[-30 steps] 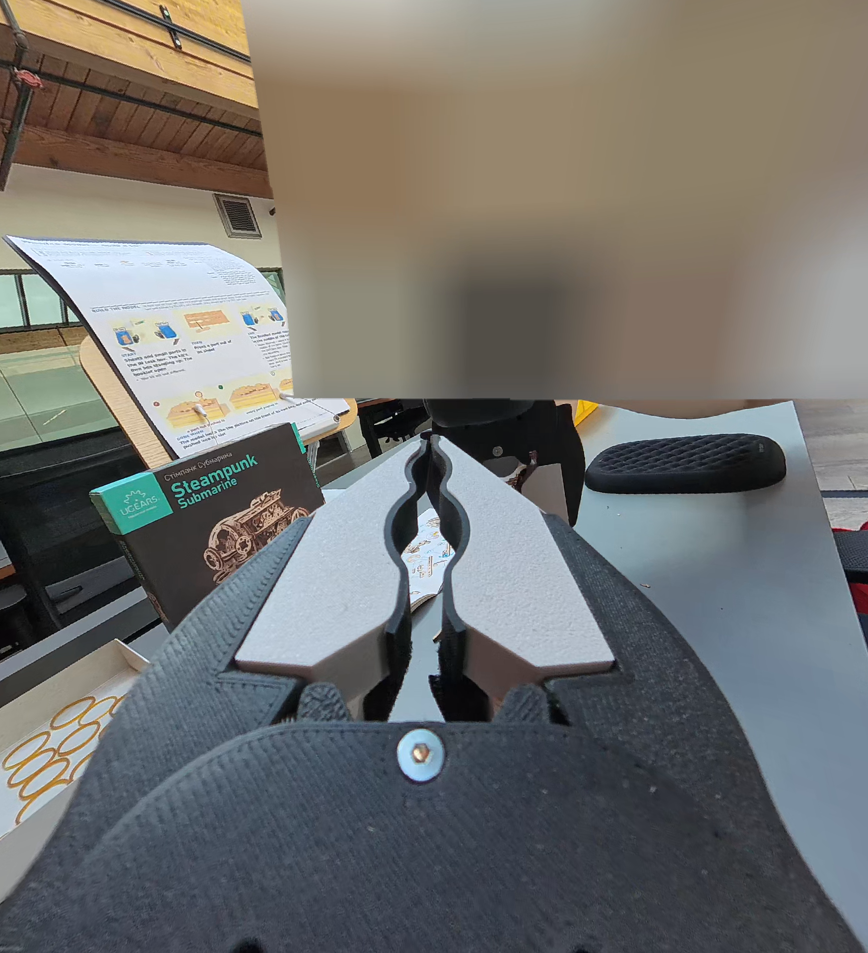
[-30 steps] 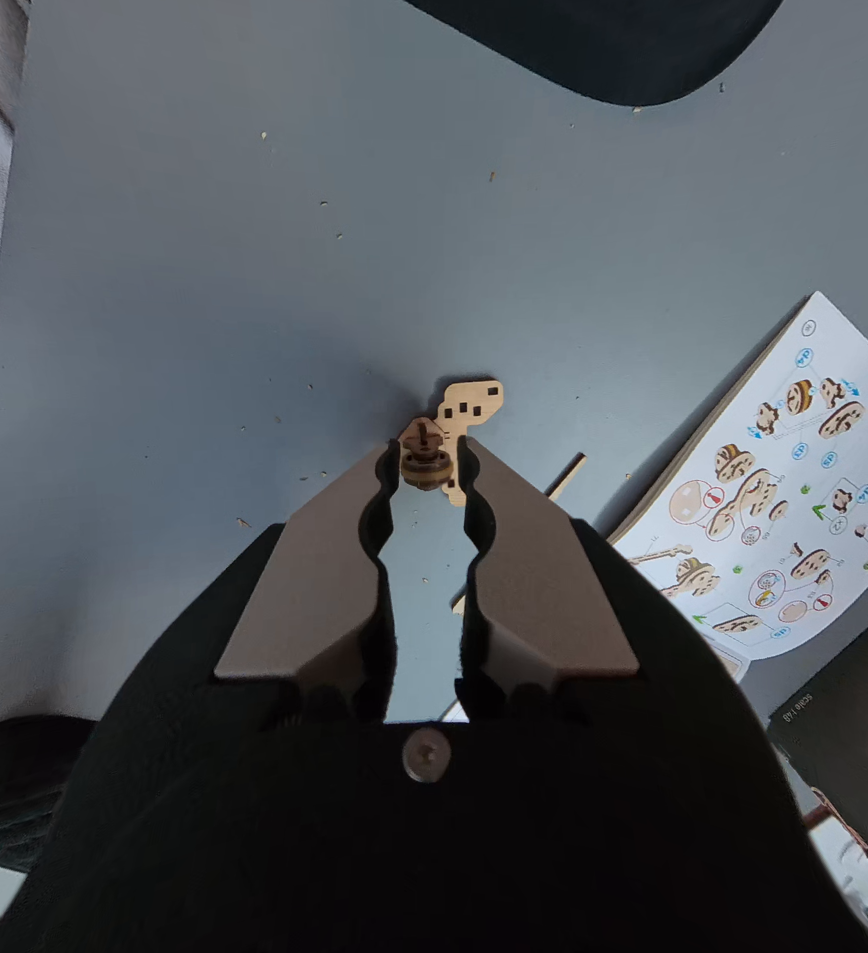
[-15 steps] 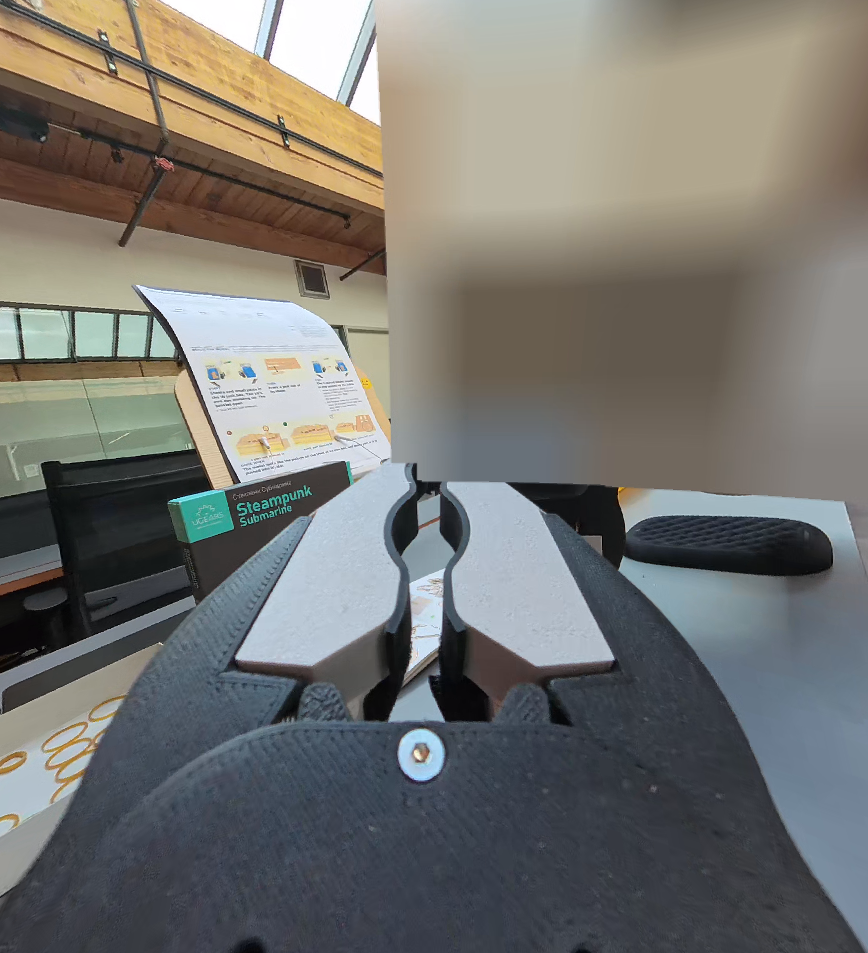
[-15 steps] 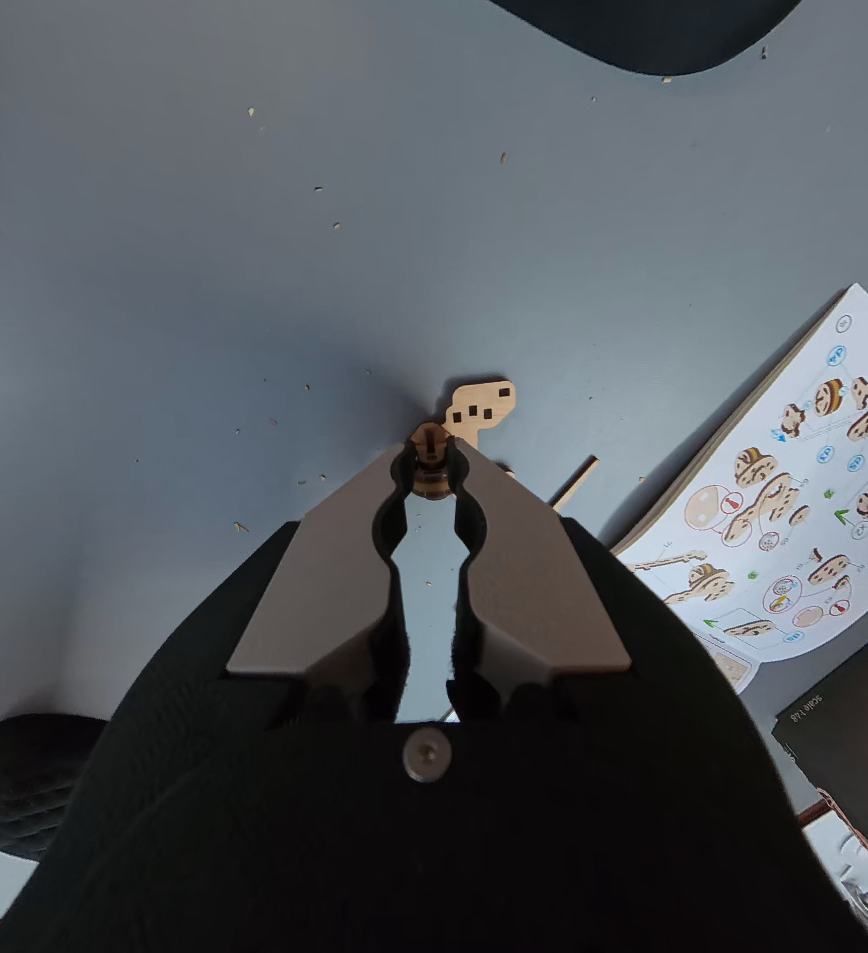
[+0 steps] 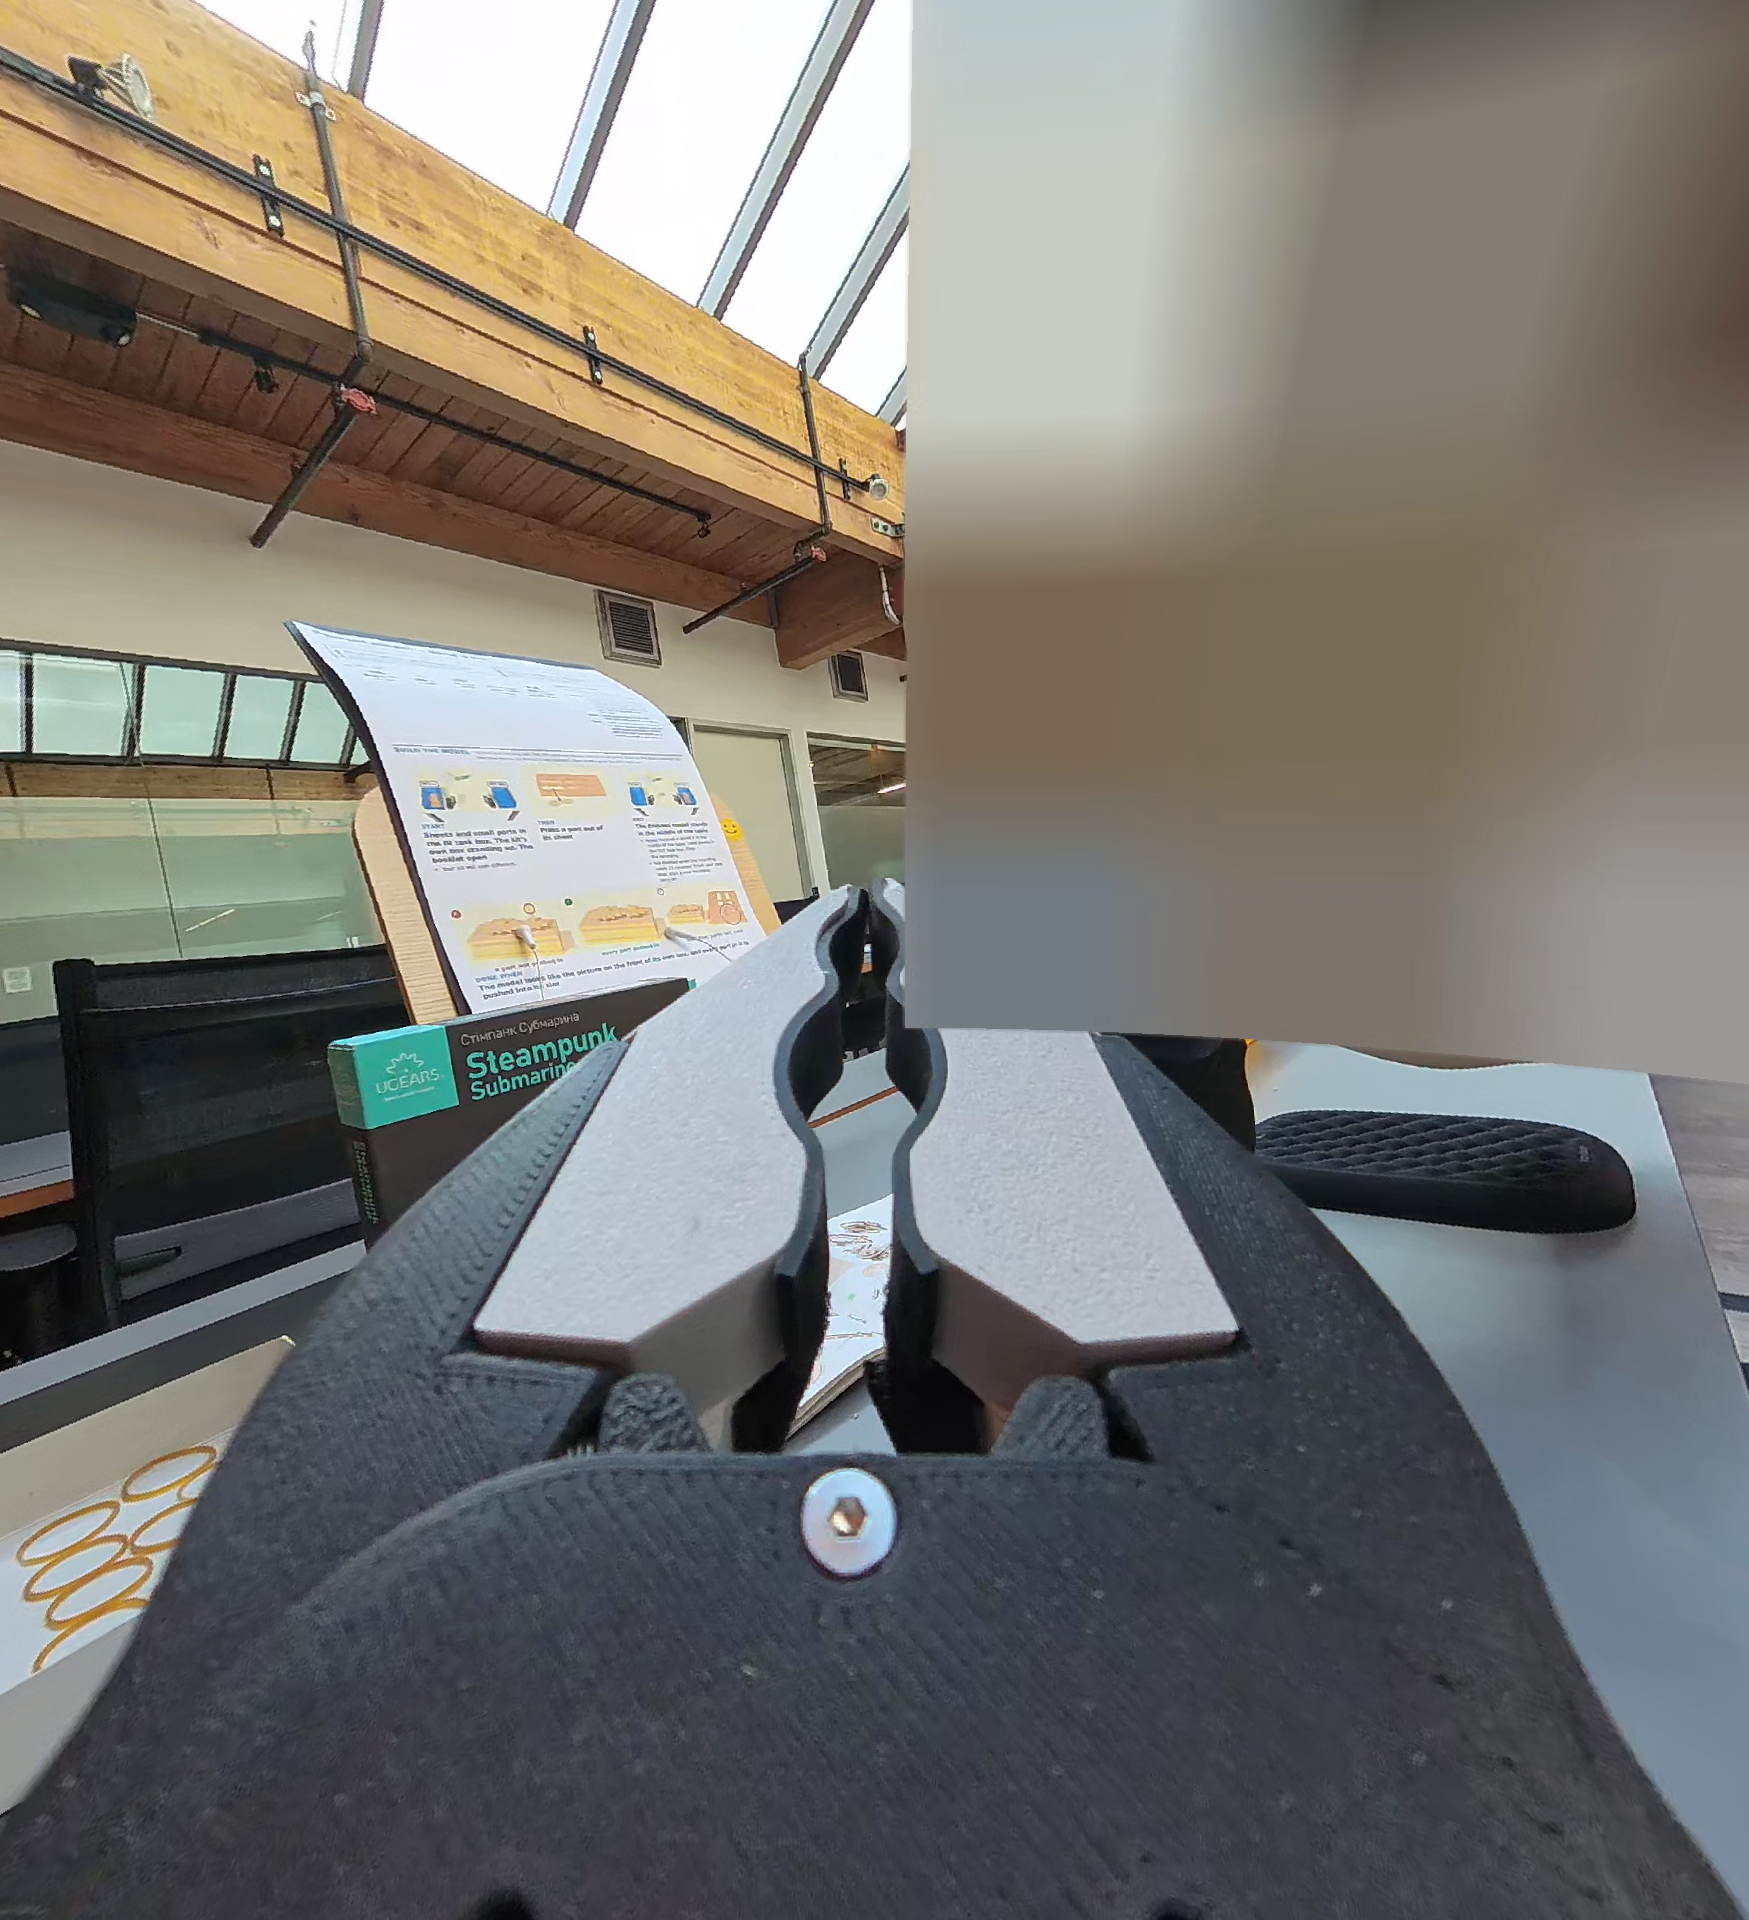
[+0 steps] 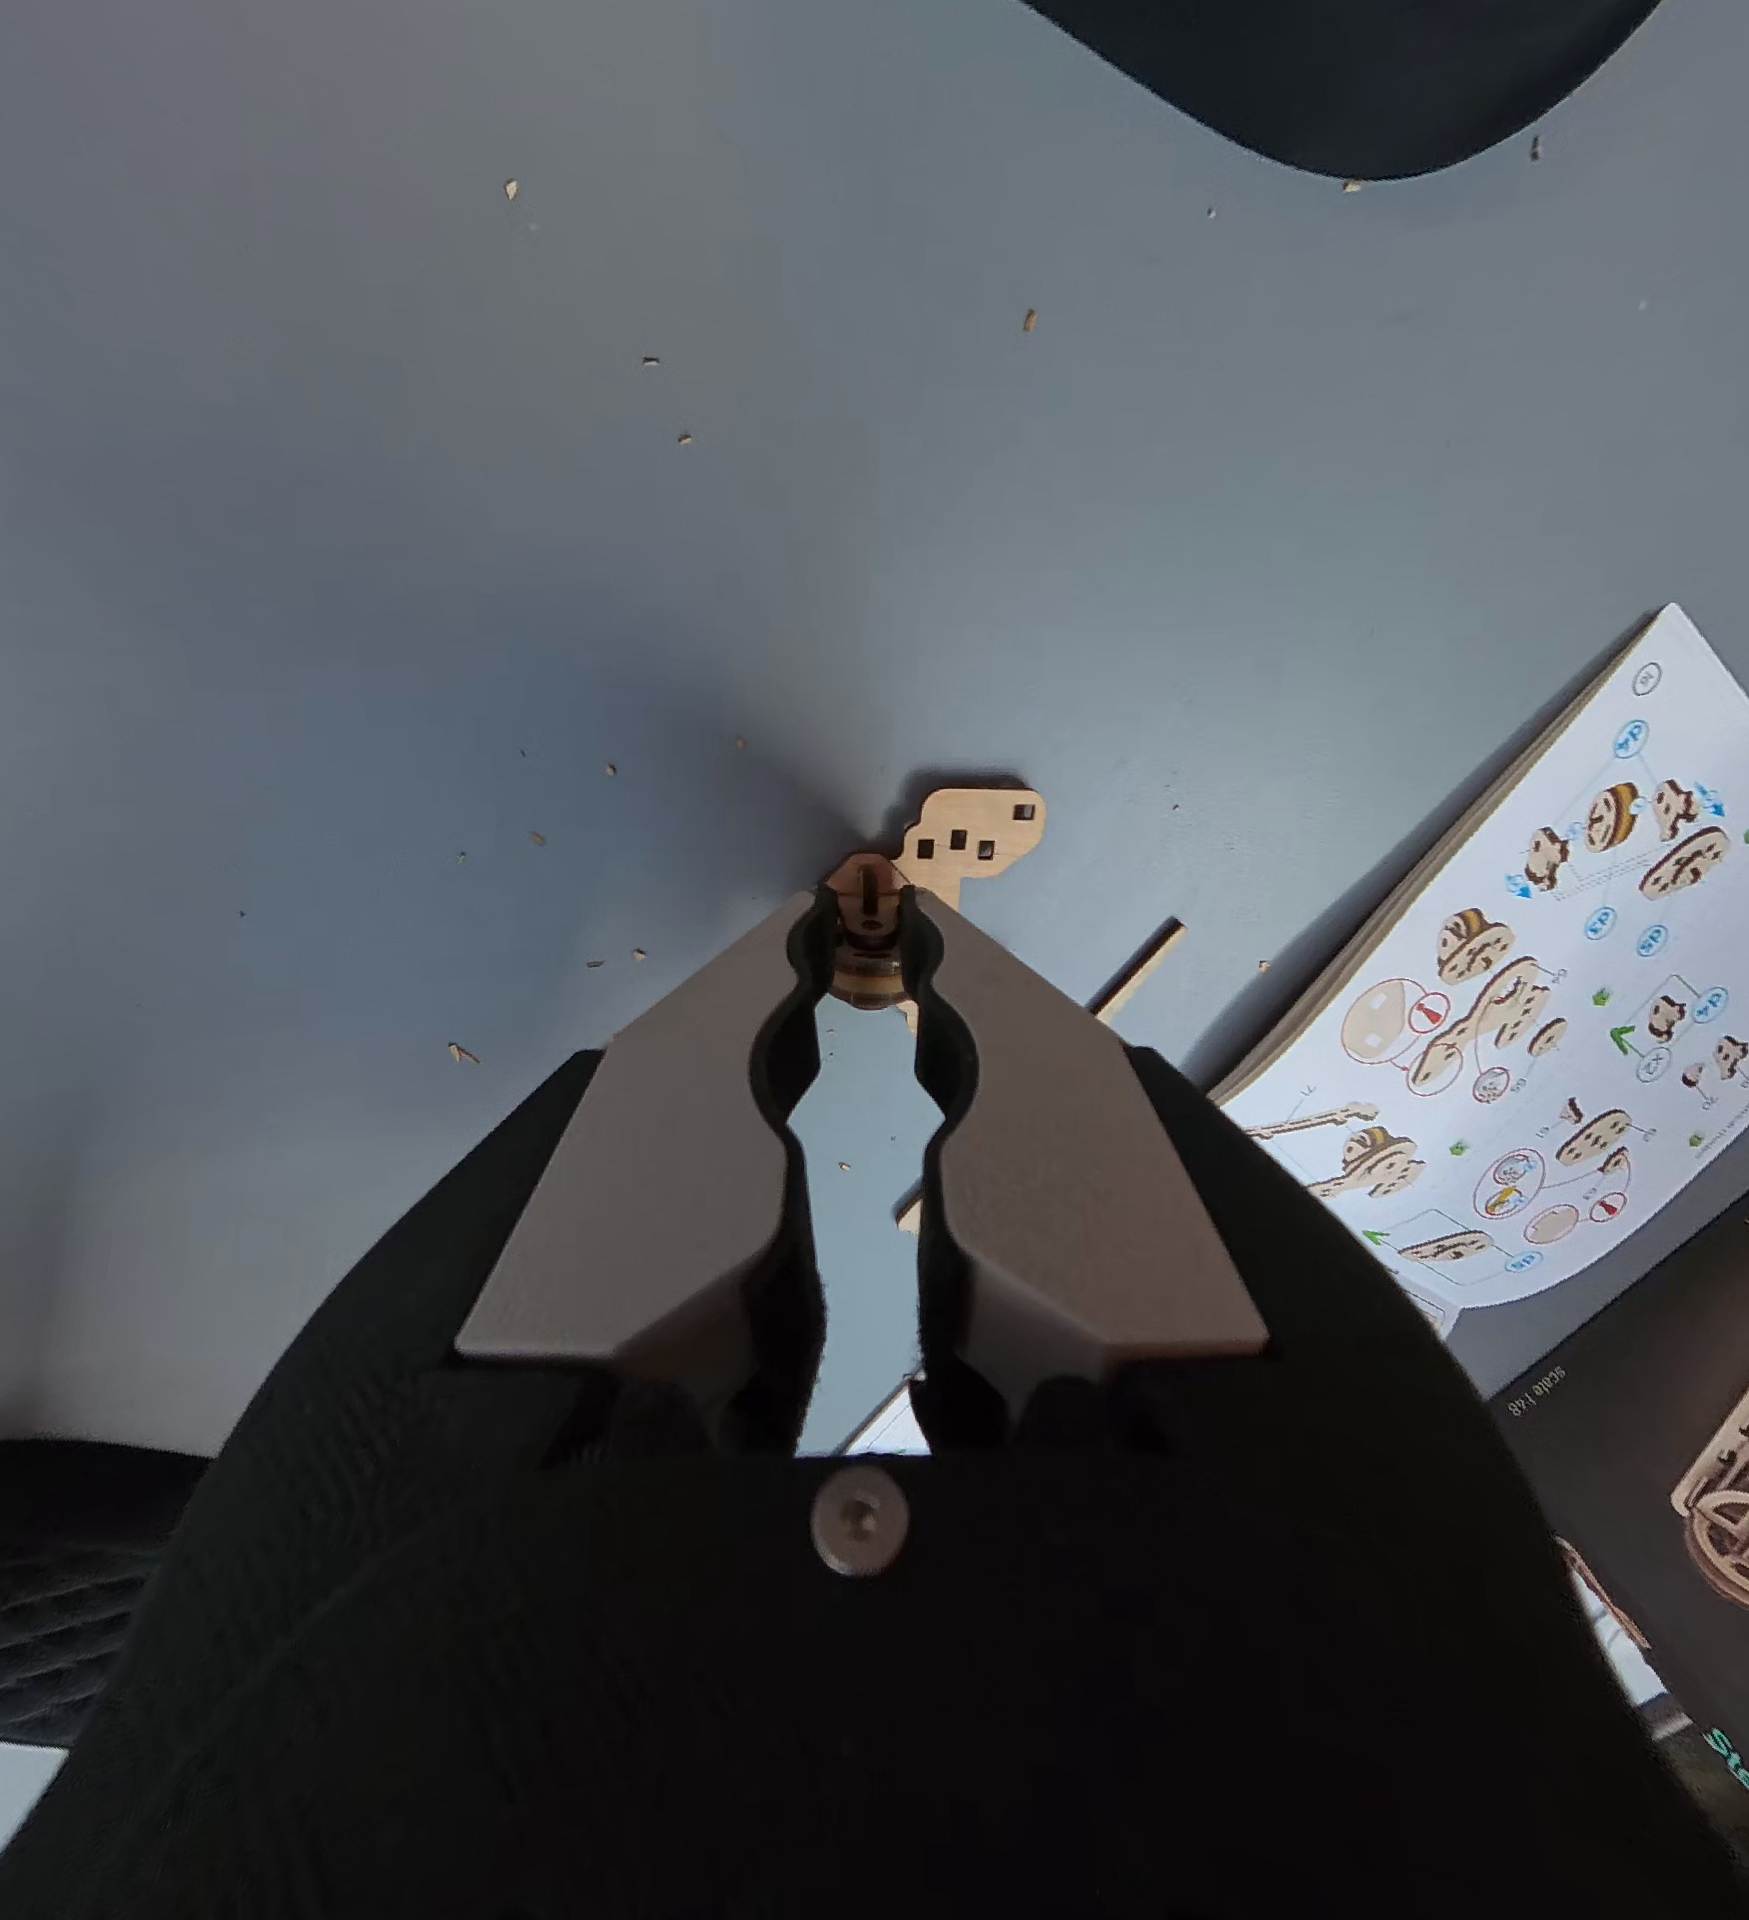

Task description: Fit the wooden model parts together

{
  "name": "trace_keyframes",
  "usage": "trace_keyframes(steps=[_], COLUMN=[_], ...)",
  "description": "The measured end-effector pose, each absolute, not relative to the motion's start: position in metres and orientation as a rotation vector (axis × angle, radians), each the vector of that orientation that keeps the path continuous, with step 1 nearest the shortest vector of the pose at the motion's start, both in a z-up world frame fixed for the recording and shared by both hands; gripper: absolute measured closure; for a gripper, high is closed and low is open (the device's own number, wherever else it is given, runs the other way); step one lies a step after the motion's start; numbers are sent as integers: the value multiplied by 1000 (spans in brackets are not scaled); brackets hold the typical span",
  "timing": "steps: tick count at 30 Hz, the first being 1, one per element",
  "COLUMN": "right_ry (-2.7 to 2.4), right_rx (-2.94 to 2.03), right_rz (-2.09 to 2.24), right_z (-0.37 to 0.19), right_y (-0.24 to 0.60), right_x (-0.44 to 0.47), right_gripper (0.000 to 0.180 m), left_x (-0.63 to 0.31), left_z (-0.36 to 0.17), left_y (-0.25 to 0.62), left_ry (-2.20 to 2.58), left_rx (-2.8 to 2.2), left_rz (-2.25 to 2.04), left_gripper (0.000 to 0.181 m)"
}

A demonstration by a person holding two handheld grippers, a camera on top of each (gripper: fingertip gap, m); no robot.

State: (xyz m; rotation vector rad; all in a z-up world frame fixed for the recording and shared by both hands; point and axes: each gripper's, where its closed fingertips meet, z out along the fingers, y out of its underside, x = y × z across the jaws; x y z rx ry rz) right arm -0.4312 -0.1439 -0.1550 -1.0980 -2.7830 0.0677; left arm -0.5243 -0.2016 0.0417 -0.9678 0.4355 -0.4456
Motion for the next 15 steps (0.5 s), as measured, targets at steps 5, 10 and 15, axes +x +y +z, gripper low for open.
trace_keyframes(steps=[5, 10, 15], right_ry=[-2777, -2795, -2784], right_rx=[-1093, -1065, -1039], right_rz=[71, -4, 21], right_z=[-150, -155, -150], right_y=[-145, -140, -142], right_x=[-432, -429, -433], right_gripper=[170, 167, 167], left_x=[-523, -522, -521], left_z=[41, 42, 41], left_y=[-202, -202, -202], left_ry=[443, 444, 448], left_rx=[-968, -966, -968], left_rz=[-451, -457, -459], left_gripper=[181, 181, 181])
